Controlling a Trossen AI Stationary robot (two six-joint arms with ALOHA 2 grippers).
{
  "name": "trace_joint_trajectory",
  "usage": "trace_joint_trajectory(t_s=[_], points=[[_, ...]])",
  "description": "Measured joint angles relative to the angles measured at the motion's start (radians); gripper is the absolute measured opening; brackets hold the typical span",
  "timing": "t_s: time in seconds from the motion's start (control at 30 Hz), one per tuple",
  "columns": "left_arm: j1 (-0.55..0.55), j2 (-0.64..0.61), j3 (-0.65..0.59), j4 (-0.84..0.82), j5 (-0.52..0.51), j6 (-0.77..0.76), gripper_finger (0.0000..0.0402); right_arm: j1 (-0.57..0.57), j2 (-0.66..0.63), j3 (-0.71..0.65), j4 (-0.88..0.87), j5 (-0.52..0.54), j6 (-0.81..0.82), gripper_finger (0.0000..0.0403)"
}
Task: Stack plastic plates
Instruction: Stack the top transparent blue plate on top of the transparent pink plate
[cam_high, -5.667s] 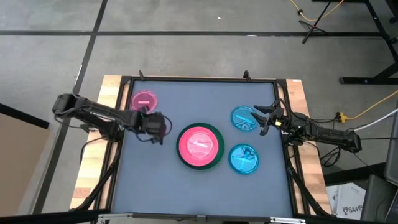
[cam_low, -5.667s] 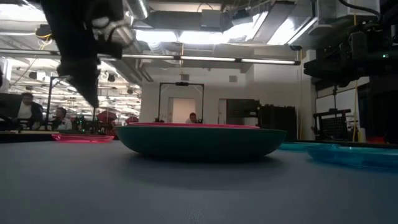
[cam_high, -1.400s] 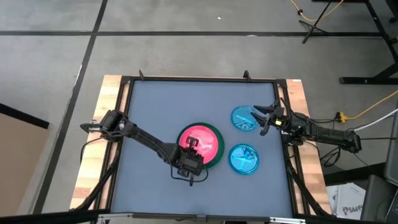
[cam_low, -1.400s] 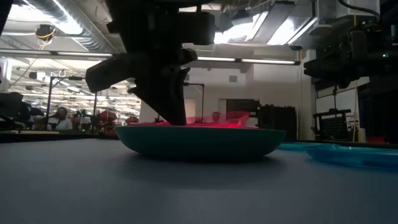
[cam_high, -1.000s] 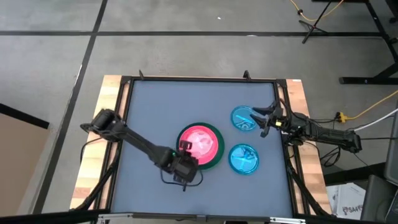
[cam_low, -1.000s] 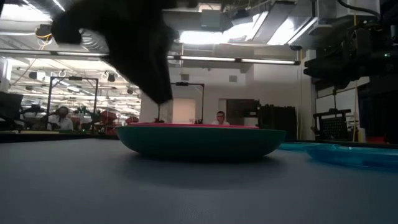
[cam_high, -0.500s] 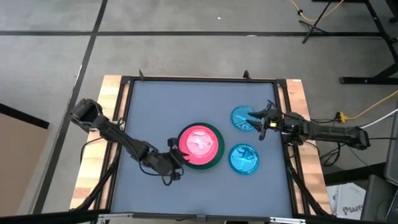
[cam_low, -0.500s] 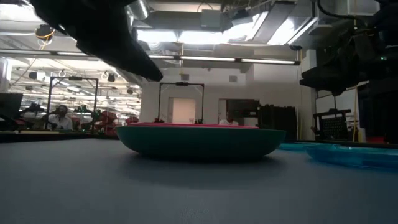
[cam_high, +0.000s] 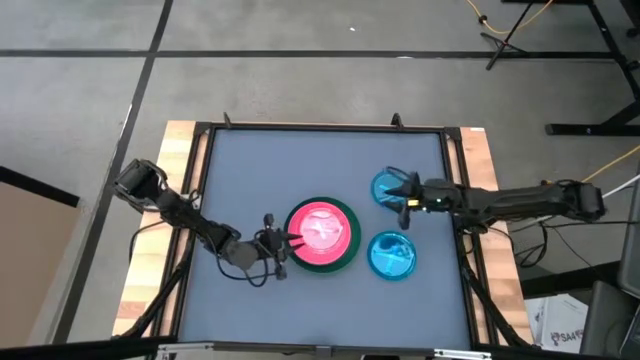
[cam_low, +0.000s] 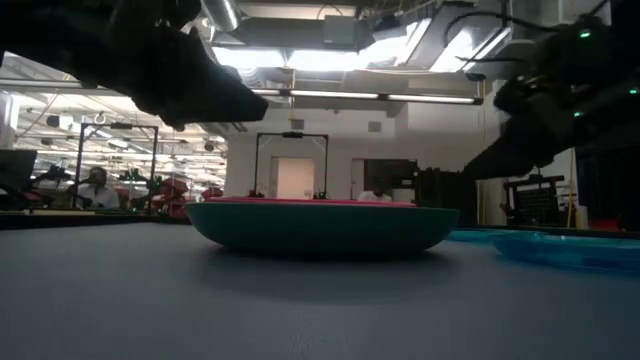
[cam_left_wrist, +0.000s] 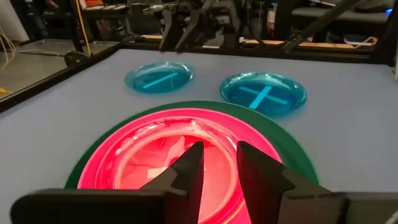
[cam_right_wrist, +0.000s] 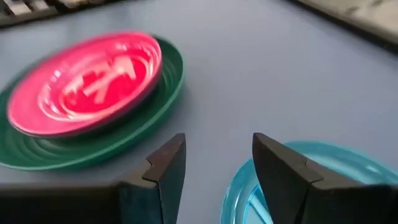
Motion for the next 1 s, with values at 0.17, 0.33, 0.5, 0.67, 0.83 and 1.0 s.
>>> trace_joint_trajectory(t_s=[0.17,0.33,0.5,0.67,0.83,1.0], points=[[0.000,0.000,0.000,-0.001,0.002,0.000,0.0089,0.000,0.179,0.059,-0.014,-0.042,-0.014,0.0177],[0.000,0.000,0.000,-0.001,0.024,0.002,0.0089,0.000,0.322,0.081,-0.015,-0.017,-0.071,0.0177],[0.000,0.000,0.000,-0.005,0.025,0.004,0.0089,0.001,0.425,0.117,-0.014,0.050,-0.134,0.0177],[0.000,0.000,0.000,-0.005,0.026,0.003,0.0089,0.001,0.485,0.145,-0.017,0.103,-0.166,0.0177],[0.001,0.000,0.000,-0.005,0.026,0.003,0.0089,0.001,0.511,0.150,-0.027,0.173,-0.185,0.0177],[0.001,0.000,0.000,-0.004,0.026,0.003,0.0089,0.002,0.537,0.152,-0.029,0.212,-0.184,0.0174]])
